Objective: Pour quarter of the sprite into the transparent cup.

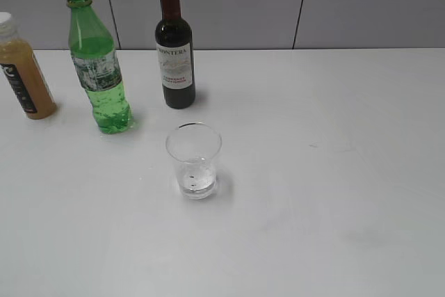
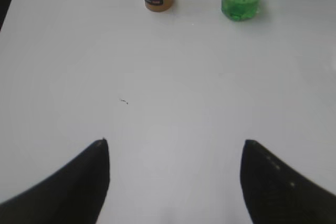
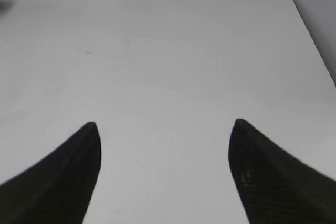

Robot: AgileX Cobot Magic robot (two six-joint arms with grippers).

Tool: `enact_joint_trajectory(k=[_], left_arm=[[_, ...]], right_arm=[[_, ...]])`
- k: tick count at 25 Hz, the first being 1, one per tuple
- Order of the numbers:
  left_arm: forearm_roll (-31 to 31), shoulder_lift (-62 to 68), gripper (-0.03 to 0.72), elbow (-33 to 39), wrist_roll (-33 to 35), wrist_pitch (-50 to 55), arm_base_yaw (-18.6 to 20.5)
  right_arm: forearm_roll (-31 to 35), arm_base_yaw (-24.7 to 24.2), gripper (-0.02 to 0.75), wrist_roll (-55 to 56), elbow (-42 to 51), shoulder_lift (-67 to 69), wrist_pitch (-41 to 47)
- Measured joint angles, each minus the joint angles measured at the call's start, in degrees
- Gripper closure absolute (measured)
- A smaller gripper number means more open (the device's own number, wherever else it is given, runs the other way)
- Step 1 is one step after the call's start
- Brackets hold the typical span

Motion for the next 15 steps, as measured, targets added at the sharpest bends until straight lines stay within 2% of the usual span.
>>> enact_joint_trajectory(k=[15], left_arm=[[0.05, -12.93, 0.099, 0.31, 0.0, 0.15, 0.0]], right_arm=[[0.0, 0.0, 0.154, 0.0, 0.0, 0.0, -0.05]])
